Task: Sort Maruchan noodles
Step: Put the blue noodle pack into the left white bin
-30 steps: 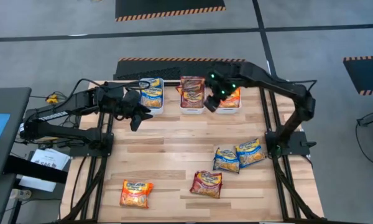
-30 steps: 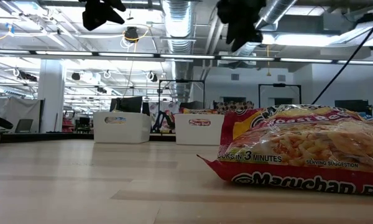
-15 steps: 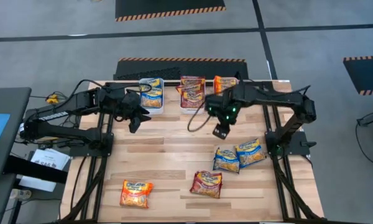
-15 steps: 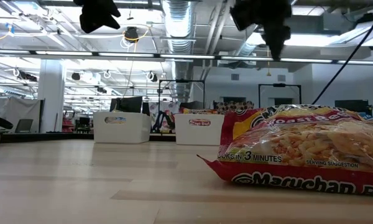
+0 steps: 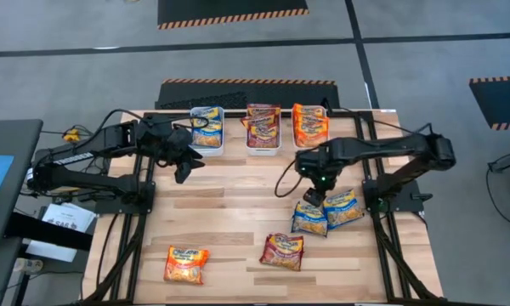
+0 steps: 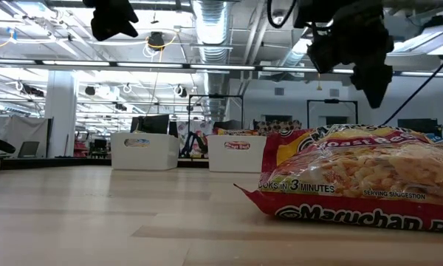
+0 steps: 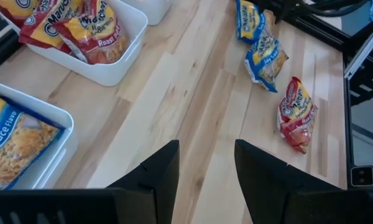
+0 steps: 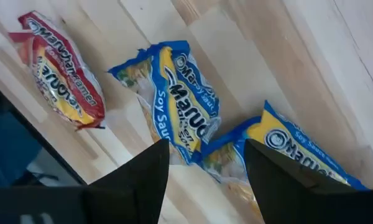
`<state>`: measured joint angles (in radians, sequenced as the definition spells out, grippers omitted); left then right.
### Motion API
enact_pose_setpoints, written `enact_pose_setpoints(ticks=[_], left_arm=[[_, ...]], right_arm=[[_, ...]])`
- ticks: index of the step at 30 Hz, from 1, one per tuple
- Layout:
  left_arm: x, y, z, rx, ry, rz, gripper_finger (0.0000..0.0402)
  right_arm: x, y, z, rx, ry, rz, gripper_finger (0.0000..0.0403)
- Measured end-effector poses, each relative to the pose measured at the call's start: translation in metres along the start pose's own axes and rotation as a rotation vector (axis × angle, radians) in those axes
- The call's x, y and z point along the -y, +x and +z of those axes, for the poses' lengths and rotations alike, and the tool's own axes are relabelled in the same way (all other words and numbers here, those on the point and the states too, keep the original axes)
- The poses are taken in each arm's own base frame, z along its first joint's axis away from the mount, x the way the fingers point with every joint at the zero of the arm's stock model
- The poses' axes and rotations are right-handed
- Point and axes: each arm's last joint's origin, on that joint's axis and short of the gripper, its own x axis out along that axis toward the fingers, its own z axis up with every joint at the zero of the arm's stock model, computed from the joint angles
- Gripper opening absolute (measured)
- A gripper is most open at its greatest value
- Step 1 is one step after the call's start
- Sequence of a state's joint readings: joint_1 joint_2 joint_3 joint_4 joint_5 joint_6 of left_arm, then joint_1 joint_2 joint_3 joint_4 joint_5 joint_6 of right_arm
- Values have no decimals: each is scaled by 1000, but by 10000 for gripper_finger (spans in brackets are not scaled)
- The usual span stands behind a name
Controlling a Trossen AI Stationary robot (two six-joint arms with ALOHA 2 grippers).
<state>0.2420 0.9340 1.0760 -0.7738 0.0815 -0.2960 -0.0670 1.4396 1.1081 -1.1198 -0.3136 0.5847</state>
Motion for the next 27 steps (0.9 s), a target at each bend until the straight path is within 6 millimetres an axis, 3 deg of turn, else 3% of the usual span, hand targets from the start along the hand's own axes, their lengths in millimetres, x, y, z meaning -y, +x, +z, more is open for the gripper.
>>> enact_pose_setpoints(ticks=[12,27], left_arm=[[0,0,0,3,-6,8,142],[-1,0,0,7,-8,18,142]], right_arm=[[13,44,-3,-19,-19,-6,232],[13,74,-3,-99,-61,14,232]])
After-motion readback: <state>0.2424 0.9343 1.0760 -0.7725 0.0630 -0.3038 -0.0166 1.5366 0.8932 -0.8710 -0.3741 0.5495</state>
